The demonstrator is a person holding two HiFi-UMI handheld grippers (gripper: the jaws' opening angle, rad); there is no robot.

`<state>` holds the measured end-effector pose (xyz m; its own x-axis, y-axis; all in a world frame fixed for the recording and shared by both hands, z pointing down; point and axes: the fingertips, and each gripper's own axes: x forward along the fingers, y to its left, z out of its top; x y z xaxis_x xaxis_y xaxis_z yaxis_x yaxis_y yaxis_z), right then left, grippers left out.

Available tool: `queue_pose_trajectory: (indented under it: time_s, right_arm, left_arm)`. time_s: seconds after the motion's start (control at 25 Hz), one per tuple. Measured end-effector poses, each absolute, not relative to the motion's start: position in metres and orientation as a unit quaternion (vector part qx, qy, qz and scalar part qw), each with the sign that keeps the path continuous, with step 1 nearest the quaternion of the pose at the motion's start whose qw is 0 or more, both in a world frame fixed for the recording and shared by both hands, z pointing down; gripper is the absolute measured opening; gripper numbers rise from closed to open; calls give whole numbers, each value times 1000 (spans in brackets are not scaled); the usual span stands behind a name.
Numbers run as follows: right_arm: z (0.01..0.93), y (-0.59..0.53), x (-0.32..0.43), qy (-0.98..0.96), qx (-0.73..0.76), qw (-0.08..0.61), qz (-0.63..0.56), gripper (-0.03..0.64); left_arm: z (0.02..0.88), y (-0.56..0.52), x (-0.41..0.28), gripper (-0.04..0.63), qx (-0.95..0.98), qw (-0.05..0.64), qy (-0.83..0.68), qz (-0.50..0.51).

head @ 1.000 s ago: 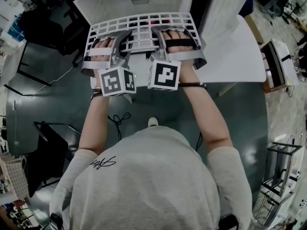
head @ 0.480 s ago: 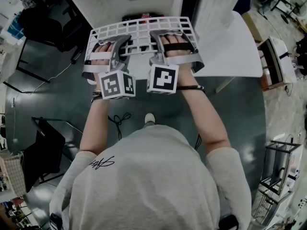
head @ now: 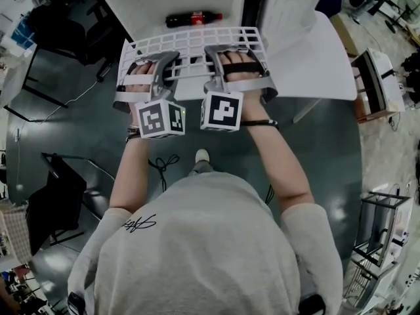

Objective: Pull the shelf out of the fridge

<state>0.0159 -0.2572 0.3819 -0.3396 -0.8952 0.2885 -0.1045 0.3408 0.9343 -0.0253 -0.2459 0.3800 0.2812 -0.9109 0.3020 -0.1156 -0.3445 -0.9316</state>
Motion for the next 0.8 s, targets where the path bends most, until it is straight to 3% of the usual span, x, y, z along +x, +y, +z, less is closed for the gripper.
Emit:
queue_pose_trajectory:
  time_s: [0.8]
  right_arm:
    - [393,-207,29,-694,351,439,-449,43]
  left_arm:
    - [393,-195,-12,49,-677,416,386,-468]
